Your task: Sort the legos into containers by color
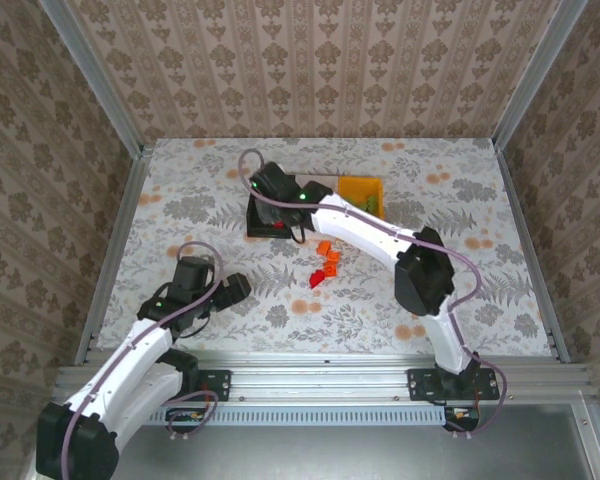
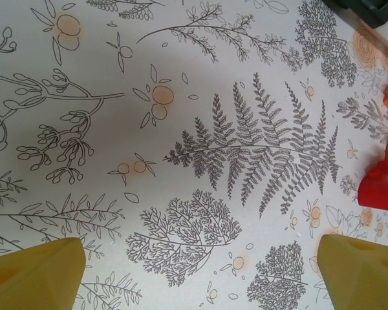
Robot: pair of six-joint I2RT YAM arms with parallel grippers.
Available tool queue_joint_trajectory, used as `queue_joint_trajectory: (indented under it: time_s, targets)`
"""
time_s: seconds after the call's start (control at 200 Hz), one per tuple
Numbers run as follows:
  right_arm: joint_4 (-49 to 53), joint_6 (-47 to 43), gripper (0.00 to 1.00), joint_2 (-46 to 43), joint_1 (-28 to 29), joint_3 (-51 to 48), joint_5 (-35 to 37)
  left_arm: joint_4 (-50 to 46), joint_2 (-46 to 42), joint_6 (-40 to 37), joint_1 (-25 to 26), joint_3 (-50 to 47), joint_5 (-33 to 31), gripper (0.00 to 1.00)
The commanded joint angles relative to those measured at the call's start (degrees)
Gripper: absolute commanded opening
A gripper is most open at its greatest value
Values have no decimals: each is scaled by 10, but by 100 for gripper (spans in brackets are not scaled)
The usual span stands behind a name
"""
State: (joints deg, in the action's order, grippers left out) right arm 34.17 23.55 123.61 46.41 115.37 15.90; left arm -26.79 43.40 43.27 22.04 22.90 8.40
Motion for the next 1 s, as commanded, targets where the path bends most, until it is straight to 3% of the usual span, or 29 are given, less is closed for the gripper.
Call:
queue_joint_trajectory:
  time_s: [0.0, 0.245, 0.47, 0.615, 0.7, 0.86, 0.995]
  targets:
    - [61, -35, 37, 97, -18, 101, -6, -13, -8, 18, -12, -5, 19, 94]
    - [146, -54, 38, 235, -33, 314, -19, -14, -11, 26, -17, -10, 43, 94]
    - [147, -61, 55, 222, -34, 317, -10, -16, -24, 23, -18, -6, 48, 95]
    - [142, -64, 56, 166, -24, 300, -13, -8, -19, 16, -18, 9, 54, 96]
    - [126, -65, 57, 99, -15, 223, 5, 10, -9, 17, -18, 10, 55, 96]
    - [-15, -38, 58, -98, -16, -93, 13, 27, 30, 13, -18, 18, 73, 96]
    - [-79, 20, 60, -193, -27, -278, 26, 26, 30, 1, -18, -2, 56, 98]
